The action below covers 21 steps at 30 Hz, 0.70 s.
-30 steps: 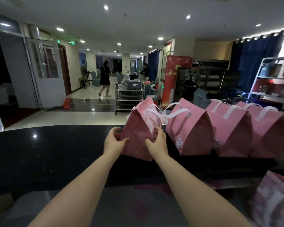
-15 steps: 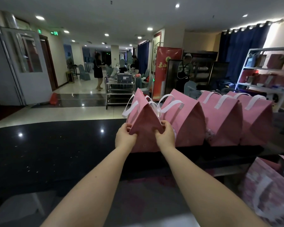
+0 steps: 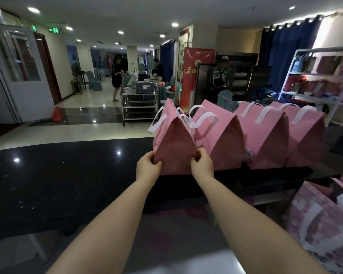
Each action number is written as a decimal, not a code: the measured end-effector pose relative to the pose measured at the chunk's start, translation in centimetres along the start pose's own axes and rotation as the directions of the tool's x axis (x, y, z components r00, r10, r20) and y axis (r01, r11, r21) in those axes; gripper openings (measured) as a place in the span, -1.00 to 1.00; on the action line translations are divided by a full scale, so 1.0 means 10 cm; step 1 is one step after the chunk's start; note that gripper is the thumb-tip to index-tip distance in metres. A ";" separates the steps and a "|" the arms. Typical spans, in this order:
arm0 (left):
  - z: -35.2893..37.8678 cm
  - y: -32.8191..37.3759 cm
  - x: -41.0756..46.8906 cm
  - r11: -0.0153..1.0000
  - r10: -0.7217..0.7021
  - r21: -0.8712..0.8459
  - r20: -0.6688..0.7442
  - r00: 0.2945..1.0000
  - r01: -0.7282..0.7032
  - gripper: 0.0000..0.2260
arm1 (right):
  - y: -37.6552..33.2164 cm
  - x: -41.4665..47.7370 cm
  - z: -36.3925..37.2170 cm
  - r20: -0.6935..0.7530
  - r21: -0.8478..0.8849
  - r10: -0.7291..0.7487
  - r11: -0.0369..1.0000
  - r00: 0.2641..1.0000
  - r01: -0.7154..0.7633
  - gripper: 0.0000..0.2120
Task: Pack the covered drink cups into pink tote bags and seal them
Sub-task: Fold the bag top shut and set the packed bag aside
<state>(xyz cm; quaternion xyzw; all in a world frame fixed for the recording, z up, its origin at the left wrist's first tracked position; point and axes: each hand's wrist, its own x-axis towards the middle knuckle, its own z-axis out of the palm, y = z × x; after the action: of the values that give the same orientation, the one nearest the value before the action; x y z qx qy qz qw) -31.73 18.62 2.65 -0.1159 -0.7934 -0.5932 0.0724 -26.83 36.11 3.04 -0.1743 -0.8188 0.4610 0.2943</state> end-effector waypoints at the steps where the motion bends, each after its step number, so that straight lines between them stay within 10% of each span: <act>1: 0.04 0.01 0.03 1.000 0.001 0.008 0.024 1.000 -0.001 -0.77 | 0.01 0.03 -0.03 -0.004 -0.023 0.019 1.000 1.000 -0.019 -0.84; 9: 0.05 0.04 -0.03 0.994 0.033 0.101 0.025 0.999 -0.035 -0.73 | 0.04 0.11 -0.27 0.041 -0.113 -0.011 0.994 0.999 0.016 -0.86; 21: 0.33 1.35 -0.60 0.802 0.514 0.321 0.057 0.856 -0.503 -0.70 | -0.36 -0.09 -1.73 0.078 -0.326 -0.296 0.895 0.952 0.305 -0.85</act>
<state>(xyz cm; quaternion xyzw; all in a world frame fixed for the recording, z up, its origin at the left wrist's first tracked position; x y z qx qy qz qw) -22.18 24.81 12.71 -0.3010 -0.8183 -0.4151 0.2598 -15.08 45.02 12.83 -0.0871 -0.9059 0.2665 0.3175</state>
